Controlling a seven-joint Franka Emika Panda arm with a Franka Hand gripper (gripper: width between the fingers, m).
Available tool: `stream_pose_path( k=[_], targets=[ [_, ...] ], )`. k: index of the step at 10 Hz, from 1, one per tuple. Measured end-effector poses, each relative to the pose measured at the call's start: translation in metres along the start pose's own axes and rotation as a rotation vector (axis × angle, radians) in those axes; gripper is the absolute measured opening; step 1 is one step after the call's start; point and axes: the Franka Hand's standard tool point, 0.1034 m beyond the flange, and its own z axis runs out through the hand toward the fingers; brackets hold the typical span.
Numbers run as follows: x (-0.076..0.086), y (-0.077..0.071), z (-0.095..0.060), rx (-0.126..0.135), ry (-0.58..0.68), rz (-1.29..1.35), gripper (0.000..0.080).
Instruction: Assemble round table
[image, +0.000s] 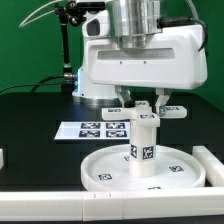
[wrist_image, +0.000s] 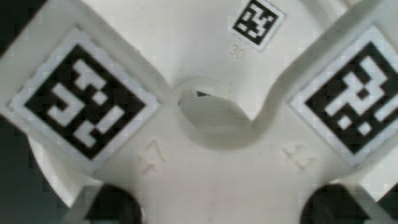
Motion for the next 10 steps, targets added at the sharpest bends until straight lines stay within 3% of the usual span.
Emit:
stream_pose_path(
  k=[2,10],
  targets=[
    [0.0008,0.0005,-0.0001,0.023,-0.019,0.117,0.0443],
    [0.0002,-0.0013,0.0003,0.029,-0.033,0.690,0.0443]
  ],
)
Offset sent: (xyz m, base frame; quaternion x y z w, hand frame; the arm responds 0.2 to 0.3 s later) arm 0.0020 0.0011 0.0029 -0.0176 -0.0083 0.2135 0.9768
